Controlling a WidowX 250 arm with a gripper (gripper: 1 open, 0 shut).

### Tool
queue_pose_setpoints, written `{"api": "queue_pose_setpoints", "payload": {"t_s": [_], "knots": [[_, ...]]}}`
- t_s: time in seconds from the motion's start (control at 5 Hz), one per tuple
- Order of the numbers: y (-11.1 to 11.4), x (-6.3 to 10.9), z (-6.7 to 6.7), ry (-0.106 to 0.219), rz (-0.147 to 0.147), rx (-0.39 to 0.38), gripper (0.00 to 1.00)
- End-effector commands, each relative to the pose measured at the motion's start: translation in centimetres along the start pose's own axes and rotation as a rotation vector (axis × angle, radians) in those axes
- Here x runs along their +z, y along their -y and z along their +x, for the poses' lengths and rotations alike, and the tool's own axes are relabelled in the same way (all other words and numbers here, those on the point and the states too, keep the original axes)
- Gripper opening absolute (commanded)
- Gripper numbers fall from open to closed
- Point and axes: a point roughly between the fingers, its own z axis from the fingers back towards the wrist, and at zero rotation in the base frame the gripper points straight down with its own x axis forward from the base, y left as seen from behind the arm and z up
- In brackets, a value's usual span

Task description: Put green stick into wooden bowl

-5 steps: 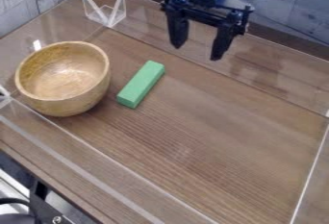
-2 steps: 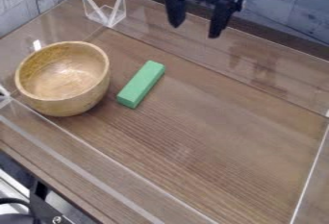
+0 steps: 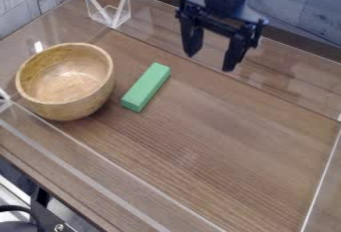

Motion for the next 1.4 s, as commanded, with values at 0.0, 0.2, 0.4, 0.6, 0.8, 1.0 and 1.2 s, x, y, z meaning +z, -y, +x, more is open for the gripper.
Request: {"api": "queue_pose_setpoints", "payload": {"t_s": [0.0, 0.2, 0.4, 0.6, 0.8, 1.0, 1.2], "knots": [[-1.2, 2.3, 1.0, 0.061, 0.012, -0.067, 1.0], [-2.3, 3.4, 1.7, 0.078, 0.007, -0.088, 1.0], [-1.2, 3.6, 0.9, 0.078, -0.009, 0.036, 1.0], [0.0, 3.2, 0.4, 0.066, -0.015, 0.077, 1.0], [0.0, 3.1, 0.4, 0.083, -0.019, 0.045, 1.0], [-0.3, 2.7, 0.8, 0.091, -0.011, 0.023, 1.0], [-1.1, 2.3, 1.3, 0.096, -0.003, 0.048, 1.0]]}}
